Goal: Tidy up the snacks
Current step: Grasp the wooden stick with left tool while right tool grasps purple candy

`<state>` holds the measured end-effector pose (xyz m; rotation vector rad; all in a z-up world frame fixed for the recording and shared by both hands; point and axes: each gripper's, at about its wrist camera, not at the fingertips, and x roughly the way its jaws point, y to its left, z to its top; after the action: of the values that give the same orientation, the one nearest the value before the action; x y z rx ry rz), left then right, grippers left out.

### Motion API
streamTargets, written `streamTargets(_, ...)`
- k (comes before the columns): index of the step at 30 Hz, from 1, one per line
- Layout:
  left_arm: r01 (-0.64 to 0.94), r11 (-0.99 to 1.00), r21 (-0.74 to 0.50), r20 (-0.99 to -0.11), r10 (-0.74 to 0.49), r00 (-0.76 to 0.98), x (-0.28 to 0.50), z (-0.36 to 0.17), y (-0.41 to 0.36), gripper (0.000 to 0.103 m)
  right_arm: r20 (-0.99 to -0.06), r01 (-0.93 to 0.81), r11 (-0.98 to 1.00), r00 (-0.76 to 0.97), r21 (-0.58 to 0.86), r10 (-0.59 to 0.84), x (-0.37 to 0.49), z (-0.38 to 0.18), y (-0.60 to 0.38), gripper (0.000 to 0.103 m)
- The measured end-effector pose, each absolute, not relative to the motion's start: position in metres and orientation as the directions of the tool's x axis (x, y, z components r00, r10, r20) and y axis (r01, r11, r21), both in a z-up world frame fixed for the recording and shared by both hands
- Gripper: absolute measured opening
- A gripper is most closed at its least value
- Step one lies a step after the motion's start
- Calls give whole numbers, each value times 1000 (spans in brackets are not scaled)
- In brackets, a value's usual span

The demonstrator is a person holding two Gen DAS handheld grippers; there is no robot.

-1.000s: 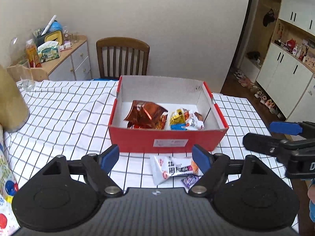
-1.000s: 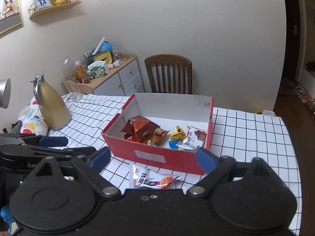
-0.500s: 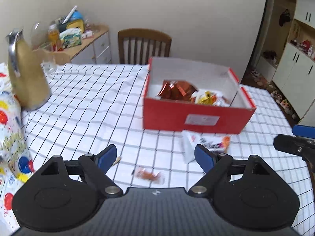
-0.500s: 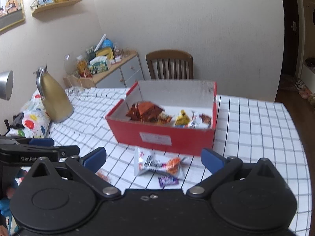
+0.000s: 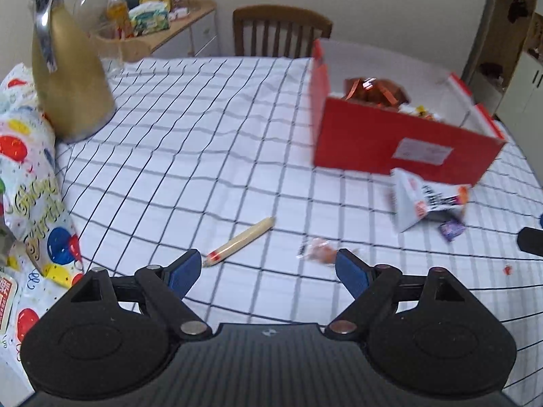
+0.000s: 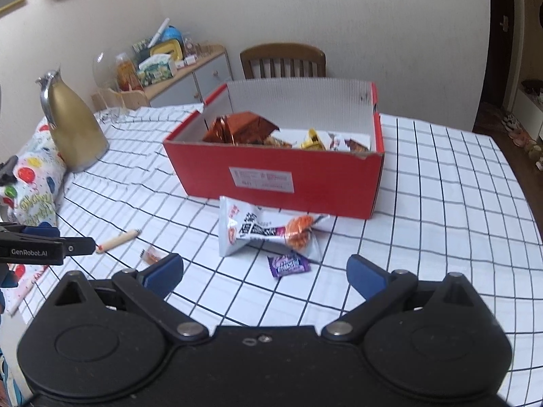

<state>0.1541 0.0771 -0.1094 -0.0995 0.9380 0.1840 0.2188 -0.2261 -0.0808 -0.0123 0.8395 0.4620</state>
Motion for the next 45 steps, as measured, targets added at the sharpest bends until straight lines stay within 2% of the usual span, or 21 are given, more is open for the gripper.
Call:
streamTargets(9,-150,989,5,-843,85,532,174,-143,107,86,-781,-347,928,539,134,314,238,-114,-214,99)
streamTargets(14,-100,994,33,-841,82,535,183,-153,111,86,-808,-329,940,526,95,266,251,-134,-207,91)
streamTargets(25,-38,999,3,-836,23,549,196,-164,125,85,-842,-322,945,489,67,226,276,-161,-194,76)
streamTargets(27,-33,999,-1,-838,18,545,198,-166,128,76,-845,-332,941,486,57,223,277,-162,-191,74)
streamTargets(33,-17,1000,-19,-845,-7,535,202,-171,129,62,-856,-363,931,476,14,199,278,-168,-180,65)
streamTargets(38,11,1000,-12,-842,-16,539,205,-173,127,57,-851,-376,927,488,-5,193,277,-168,-175,59)
streamTargets(42,51,999,-12,-845,-38,533,209,-174,125,41,-851,-394,919,488,-15,195,277,-167,-171,51)
streamTargets(45,83,996,11,-845,-35,534,212,-176,121,38,-851,-395,919,489,-18,193,276,-167,-170,47)
